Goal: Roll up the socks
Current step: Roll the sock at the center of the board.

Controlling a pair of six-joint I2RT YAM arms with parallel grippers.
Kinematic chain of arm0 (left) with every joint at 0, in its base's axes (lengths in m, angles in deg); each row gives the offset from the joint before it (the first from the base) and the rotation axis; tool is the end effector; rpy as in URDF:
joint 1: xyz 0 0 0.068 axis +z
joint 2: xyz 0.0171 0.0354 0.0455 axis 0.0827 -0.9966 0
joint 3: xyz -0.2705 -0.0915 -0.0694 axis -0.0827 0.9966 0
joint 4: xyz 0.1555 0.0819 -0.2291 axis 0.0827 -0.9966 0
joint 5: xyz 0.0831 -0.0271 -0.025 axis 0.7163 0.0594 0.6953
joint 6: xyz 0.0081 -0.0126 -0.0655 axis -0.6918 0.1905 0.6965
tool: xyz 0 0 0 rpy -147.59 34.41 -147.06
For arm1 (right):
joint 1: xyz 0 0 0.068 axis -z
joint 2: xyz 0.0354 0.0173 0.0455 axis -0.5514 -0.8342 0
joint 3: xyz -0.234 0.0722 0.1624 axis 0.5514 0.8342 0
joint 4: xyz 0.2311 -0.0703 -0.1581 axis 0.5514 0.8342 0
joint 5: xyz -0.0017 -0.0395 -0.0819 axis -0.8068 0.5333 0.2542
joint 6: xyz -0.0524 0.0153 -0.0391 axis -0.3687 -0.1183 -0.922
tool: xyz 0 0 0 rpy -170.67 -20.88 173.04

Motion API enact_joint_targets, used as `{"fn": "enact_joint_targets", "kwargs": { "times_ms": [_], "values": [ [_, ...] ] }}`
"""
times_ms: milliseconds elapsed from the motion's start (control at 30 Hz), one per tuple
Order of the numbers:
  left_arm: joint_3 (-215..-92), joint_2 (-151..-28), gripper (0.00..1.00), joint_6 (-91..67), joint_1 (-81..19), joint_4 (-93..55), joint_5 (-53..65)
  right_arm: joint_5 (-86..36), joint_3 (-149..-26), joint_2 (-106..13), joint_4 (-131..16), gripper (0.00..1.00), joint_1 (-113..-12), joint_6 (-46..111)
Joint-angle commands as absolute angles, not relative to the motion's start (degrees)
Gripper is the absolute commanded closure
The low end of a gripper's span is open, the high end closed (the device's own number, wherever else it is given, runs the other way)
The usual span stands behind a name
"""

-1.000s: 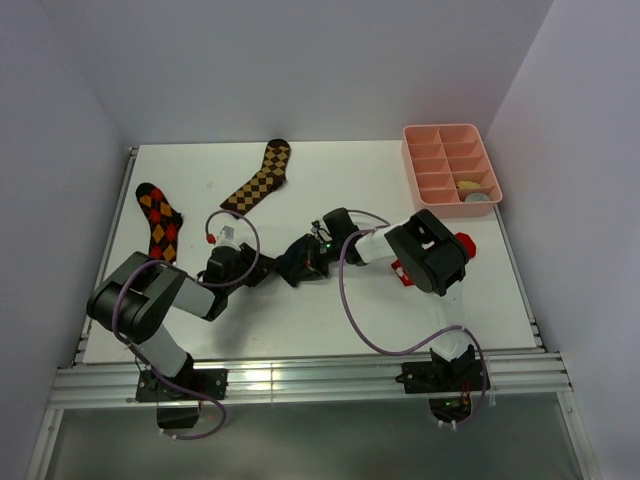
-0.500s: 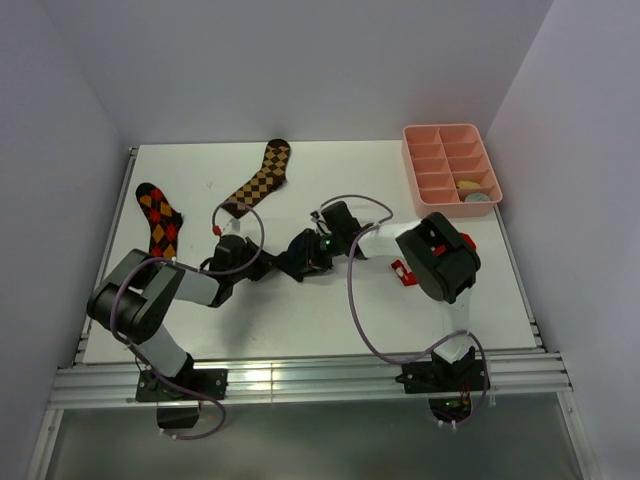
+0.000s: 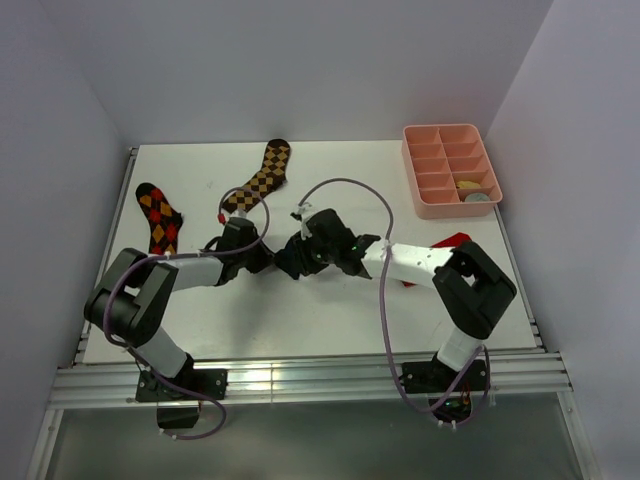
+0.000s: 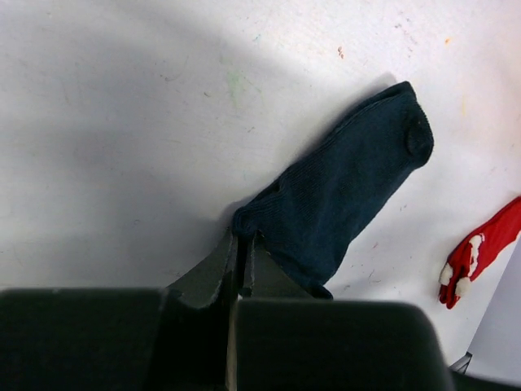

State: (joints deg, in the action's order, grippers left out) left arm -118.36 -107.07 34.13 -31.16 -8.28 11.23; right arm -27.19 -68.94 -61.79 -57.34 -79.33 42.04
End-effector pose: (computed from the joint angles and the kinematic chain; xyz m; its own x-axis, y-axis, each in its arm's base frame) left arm 0.2959 -0.1502 0.1189 -0.7305 -0.5811 -0.3586 -0.2615 0.7232 -0.6392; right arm 0.2708 0.2921 0.1874 -0.6531 -0.2804 -0.7035 -0.6404 0.7003 0.3153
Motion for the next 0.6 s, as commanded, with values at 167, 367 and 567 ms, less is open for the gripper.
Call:
{"fn": "enact_joint_targets", "kwargs": {
  "times_ms": [167,367,567],
  "values": [
    [-122.8,-108.7,1.00,30.6,-31.6,-18.4,11.5,-14.8,-66.2,-61.4,-67.5,0.55,-86.1,28.1],
    [-125.4,-109.9,1.00,29.5,-31.6,-21.1,10.7,-13.1,-68.2,-64.3,-69.3,0.54,-88.2,24.6],
    [-126.0,-109.8,1.00,29.3,-31.6,-22.6,10.3,-12.1,-70.5,-67.8,-69.0,0.54,-88.7,23.2]
  ]
}}
